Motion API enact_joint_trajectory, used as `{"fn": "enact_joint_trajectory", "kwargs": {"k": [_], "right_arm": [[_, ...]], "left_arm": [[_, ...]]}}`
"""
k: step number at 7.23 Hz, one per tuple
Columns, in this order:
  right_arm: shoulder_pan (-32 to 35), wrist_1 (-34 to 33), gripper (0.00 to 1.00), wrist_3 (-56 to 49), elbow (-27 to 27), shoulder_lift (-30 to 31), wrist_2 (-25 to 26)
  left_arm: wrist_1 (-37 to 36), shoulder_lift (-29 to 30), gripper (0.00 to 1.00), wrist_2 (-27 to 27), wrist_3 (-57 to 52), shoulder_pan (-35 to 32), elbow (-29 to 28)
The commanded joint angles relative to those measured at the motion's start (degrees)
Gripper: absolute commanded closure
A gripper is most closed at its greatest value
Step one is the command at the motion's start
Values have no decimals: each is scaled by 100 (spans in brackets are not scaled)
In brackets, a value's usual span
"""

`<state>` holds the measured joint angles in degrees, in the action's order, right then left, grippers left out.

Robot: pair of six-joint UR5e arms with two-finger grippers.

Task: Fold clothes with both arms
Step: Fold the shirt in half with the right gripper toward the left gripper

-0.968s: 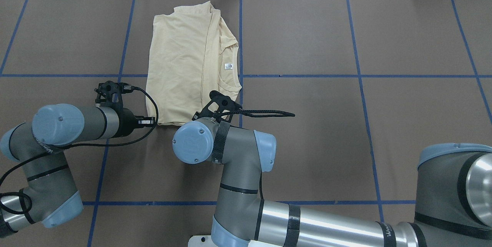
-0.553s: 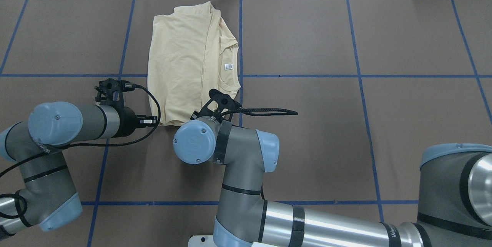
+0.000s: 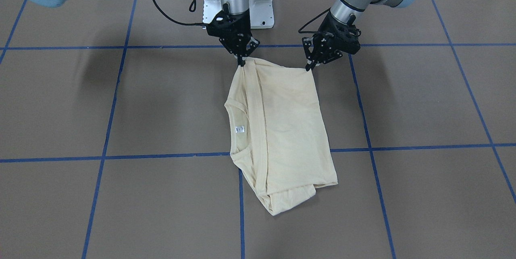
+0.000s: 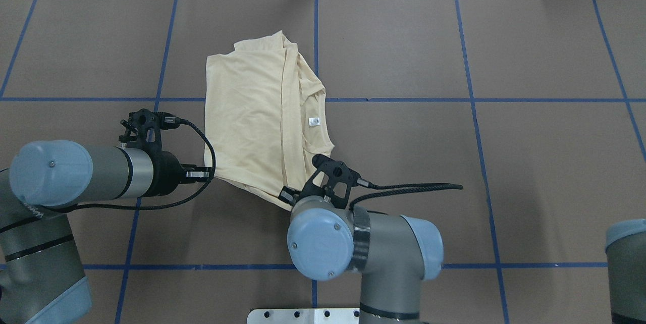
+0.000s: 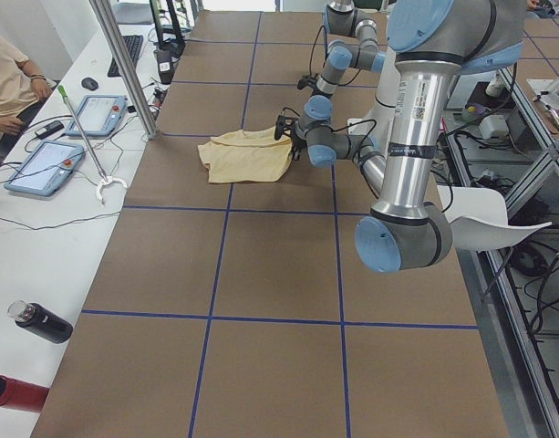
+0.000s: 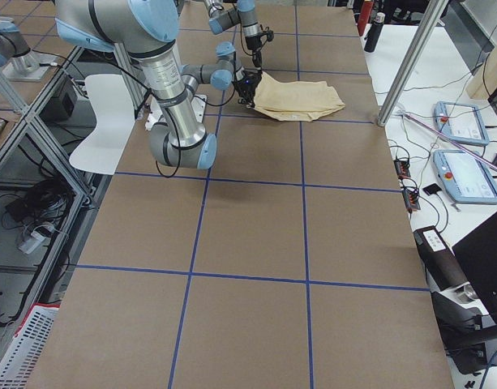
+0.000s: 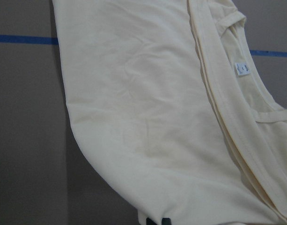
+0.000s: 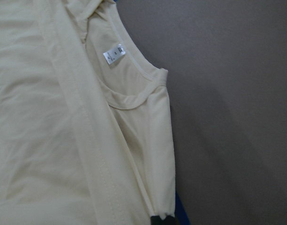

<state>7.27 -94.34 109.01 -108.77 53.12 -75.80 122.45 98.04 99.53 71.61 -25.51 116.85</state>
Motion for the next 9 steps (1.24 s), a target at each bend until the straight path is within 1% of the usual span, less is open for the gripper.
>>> {"fn": "enact_joint_trajectory", "kwargs": {"k": [1, 2, 3, 4, 5, 6, 7, 8, 9], "right_arm": [[-586, -952, 100, -3, -1355, 261, 346], [-465, -954, 100, -73, -1271, 235, 311], [-28, -902, 100, -508, -1148, 208, 128], [367, -884, 100, -626, -1025, 191, -256], [650, -893, 100, -740, -893, 130, -513], [844, -884, 100, -863, -683, 16, -533], [1055, -884, 100, -908, -255, -272, -541], [1266, -875, 100, -934, 194, -580, -585], [1433, -614, 100, -935, 607, -740, -612]], "left_arm": [[-167, -320, 100, 5, 335, 466, 783], [-630, -190, 100, 5, 336, 476, 952], [-1148, 229, 100, 5, 336, 476, 901], [-1554, 529, 100, 5, 336, 503, 831], [-1697, 628, 100, 5, 319, 503, 822], [-1698, 637, 100, -4, 293, 494, 717], [-1698, 663, 100, -21, 258, 398, 507], [-1707, 829, 100, -21, 231, 119, 253], [-1707, 1135, 100, -21, 222, -119, -202]]}}
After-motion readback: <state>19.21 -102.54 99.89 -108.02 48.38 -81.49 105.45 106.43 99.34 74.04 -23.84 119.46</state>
